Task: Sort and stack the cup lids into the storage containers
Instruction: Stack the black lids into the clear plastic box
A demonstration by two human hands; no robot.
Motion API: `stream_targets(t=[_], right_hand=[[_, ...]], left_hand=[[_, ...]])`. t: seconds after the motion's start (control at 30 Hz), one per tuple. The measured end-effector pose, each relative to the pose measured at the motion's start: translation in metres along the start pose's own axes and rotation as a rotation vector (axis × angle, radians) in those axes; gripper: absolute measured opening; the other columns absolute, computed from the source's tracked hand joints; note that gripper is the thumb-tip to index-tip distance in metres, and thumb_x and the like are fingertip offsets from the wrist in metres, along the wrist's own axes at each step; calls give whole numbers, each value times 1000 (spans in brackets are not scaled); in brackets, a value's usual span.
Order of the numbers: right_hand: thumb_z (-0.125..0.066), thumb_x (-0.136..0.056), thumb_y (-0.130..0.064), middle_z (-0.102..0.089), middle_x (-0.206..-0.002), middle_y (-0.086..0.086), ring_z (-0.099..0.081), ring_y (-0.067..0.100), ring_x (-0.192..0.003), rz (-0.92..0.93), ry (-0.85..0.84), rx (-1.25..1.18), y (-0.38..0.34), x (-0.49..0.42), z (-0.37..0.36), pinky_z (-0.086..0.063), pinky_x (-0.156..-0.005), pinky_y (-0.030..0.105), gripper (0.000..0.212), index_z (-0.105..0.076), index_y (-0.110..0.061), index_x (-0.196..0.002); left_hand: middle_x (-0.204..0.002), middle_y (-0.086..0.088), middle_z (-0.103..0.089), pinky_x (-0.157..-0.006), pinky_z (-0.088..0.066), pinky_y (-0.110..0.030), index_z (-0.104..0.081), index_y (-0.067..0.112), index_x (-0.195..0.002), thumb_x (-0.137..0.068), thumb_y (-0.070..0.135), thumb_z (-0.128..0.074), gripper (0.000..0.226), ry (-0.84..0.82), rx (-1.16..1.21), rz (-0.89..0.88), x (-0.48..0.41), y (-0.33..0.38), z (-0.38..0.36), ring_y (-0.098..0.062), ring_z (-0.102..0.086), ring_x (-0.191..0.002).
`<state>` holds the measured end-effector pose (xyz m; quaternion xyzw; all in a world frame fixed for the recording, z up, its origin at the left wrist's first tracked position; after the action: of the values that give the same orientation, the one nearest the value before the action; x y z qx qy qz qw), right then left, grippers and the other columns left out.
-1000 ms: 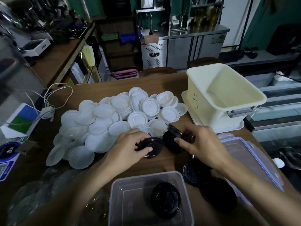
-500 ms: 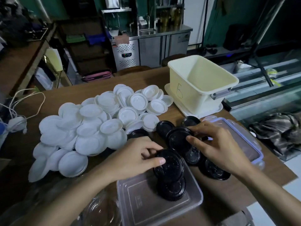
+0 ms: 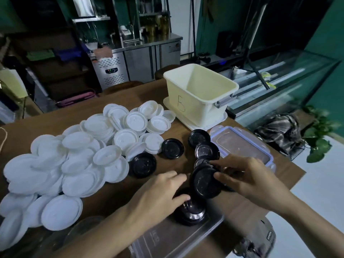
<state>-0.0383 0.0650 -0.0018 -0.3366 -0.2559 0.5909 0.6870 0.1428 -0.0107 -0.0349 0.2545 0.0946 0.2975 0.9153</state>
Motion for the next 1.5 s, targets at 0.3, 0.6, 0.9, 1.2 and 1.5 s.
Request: stream_targets(t=[0.3, 0.6, 0.9, 1.2, 1.5], right_hand=[[-76, -92, -30, -70, -94, -20, -66, 7, -84, 39, -174, 152, -11, 1, -33, -52, -70, 26, 23, -76, -42, -112], [-68, -93, -47, -63, -89, -19, -52, -2, -73, 123, -188, 386, -19, -11, -61, -48, -67, 28, 30, -63, -52, -122], [-62, -96, -46, -55, -86, -20, -51, 6, -85, 155, -249, 494, -30, -9, -67, -37, -66, 24, 41, -49, -56, -134], [-70, -82, -61, -56, -129, -19, -49, 6, -117, 215, -507, 664, -35, -3, -74, -40, -82, 21, 81, -31, -49, -152], [-69, -82, -64, -52, -138, -21, -57, 8, -120, 242, -526, 680, -28, -7, -81, -44, -90, 23, 76, -39, -47, -150]], left_hand=[[-86, 16, -62, -68, -51, -17, -77, 23, -114, -91, 15, -76, 25, 86, 195, 1, 6, -25, 7, -8, -62, -76], [-111, 19, -67, -75, -59, -22, -70, 31, -133, -87, 41, -77, 48, 6, 312, 46, 22, -20, 8, -3, -71, -85], [-133, 21, -52, -98, -49, -24, -53, 28, -147, -81, 61, -78, 78, -78, 84, -13, 21, -7, -6, -3, -59, -110], [-138, 23, -45, -101, -47, -23, -49, 30, -150, -84, 61, -74, 77, -75, 46, -18, 21, -4, -9, -6, -59, -119], [-139, 18, -54, -102, -47, -27, -46, 30, -152, -86, 64, -70, 78, -58, -30, -33, 22, -7, -15, -7, -58, -123]])
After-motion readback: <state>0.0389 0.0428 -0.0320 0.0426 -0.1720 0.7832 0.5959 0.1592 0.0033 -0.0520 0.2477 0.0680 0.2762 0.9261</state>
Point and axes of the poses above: each hand's wrist, its own x-axis away from the middle knuckle, its own z-axis out of the back of the hand, y = z × x, the point moved 9 cm from there along -x, towards the middle knuckle
